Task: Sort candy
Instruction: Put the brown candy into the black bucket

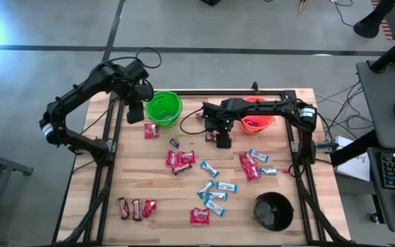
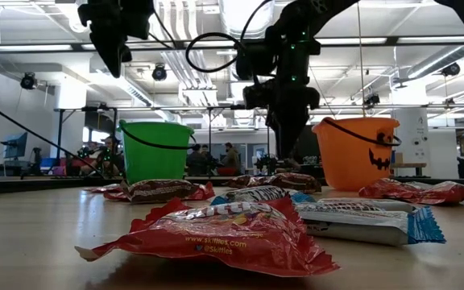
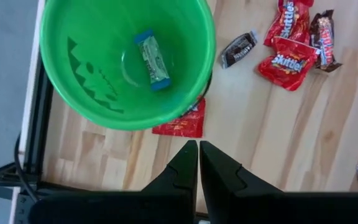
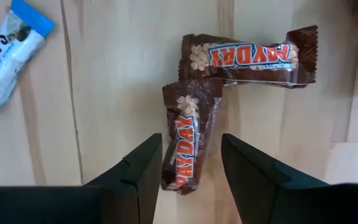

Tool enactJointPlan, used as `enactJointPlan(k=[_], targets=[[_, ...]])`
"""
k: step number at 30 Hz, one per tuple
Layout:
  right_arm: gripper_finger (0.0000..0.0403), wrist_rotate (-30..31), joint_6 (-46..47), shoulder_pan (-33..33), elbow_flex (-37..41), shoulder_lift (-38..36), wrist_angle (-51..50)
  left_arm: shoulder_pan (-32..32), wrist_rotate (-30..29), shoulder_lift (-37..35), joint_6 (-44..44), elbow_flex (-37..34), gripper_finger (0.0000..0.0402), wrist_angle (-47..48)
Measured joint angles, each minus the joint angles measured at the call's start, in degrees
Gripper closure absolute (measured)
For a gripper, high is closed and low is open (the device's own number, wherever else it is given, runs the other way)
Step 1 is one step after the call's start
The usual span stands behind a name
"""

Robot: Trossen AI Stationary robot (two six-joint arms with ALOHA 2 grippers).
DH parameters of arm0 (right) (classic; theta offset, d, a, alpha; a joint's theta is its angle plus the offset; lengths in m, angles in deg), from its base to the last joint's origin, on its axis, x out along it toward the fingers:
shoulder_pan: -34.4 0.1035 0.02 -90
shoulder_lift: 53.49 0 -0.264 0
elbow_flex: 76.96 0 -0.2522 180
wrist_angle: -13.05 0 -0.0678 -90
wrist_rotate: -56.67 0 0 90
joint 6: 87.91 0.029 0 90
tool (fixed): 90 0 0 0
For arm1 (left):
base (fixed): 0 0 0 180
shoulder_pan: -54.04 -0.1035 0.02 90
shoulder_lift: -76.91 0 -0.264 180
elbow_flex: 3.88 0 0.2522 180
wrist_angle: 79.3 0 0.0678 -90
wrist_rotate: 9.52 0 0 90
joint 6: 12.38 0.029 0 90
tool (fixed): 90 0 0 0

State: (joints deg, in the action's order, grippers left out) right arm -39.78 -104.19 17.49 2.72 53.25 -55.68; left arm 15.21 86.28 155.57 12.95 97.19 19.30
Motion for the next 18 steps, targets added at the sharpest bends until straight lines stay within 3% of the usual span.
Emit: enactJointPlan(k=[18], targets=[[0.0248, 0.0, 7.0, 0.0, -0.1, 0.0, -1.0, -0.1, -0.8, 0.0, 3.6, 0.0, 0.0402, -0.3]])
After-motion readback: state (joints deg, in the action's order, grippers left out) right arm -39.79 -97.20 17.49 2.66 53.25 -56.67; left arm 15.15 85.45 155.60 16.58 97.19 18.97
